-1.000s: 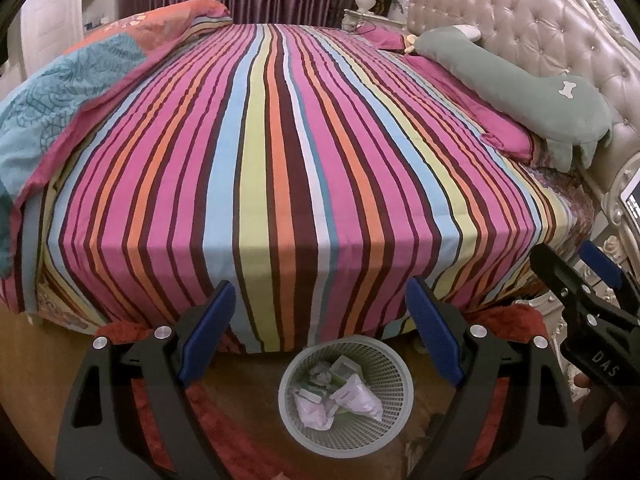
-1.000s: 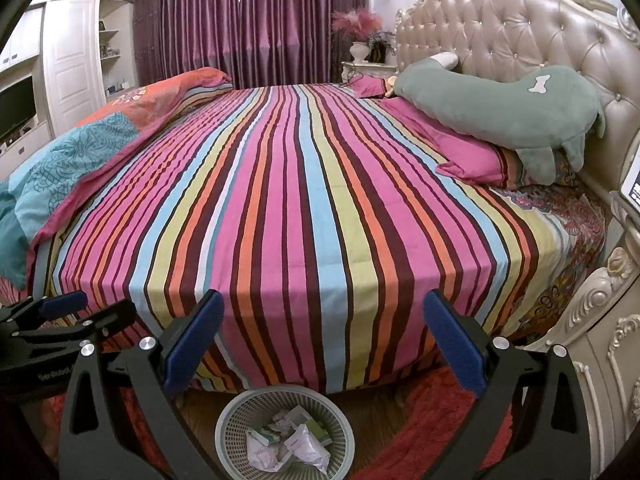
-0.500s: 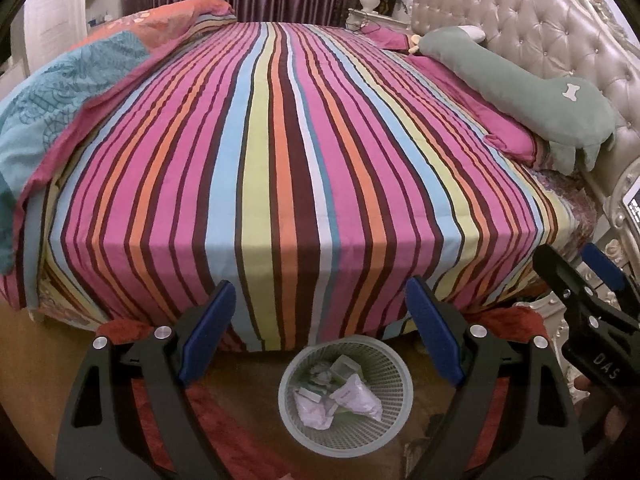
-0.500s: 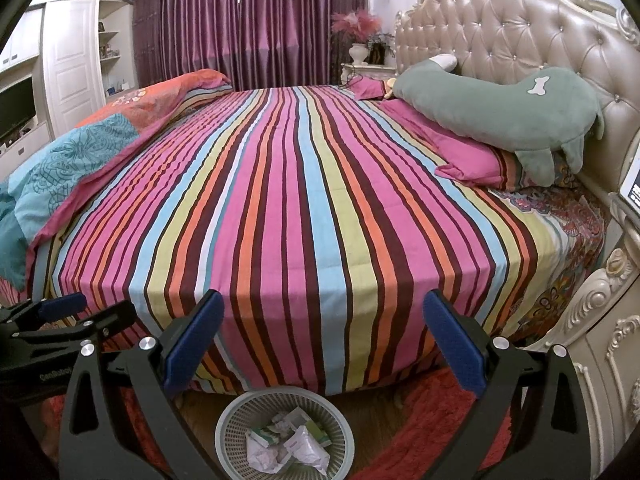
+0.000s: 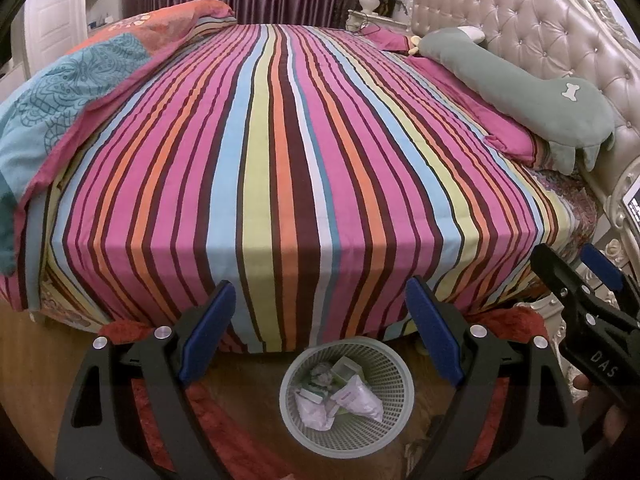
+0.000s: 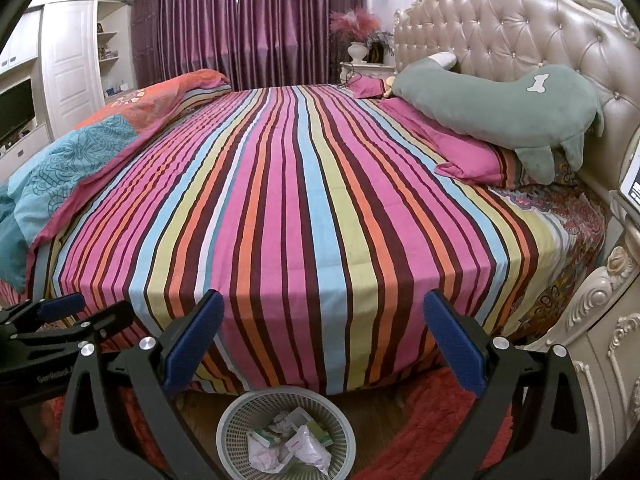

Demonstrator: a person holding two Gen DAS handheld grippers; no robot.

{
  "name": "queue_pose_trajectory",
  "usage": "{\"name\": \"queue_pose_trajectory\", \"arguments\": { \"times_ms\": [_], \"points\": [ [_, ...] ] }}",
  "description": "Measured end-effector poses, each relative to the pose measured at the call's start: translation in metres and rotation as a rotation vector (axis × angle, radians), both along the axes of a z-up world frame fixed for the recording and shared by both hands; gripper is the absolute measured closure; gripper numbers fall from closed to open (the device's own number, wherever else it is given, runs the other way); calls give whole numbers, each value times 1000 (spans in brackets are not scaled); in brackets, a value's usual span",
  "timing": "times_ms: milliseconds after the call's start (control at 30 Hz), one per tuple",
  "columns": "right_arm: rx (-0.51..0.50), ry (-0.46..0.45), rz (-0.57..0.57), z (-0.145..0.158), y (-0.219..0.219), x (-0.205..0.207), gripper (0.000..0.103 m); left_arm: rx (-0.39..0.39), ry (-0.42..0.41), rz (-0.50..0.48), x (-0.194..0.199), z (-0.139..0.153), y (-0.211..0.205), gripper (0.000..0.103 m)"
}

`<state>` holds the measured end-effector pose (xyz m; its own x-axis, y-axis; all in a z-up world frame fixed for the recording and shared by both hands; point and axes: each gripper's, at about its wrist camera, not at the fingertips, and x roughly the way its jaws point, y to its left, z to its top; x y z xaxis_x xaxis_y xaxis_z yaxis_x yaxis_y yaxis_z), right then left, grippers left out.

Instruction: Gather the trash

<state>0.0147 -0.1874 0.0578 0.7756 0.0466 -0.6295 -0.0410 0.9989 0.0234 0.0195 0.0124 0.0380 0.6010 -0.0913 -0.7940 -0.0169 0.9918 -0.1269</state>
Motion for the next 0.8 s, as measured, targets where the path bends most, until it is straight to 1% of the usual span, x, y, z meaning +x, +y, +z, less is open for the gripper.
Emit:
{"name": "queue_pose_trajectory", "arguments": {
  "times_ms": [100, 300, 600, 800],
  "points": [
    [1, 0, 0, 0, 0, 0, 8, 2, 1, -3, 0, 1, -1, 19],
    [1, 1, 1, 0, 0, 0, 8, 39, -4, -7, 0, 0, -4, 19],
    [0, 1, 0, 0, 0, 0, 8, 34, 4, -10, 2, -1, -3, 19],
    [2, 6, 2, -1, 0, 2, 8, 62, -33, 0, -1, 2, -5, 19]
  ]
}}
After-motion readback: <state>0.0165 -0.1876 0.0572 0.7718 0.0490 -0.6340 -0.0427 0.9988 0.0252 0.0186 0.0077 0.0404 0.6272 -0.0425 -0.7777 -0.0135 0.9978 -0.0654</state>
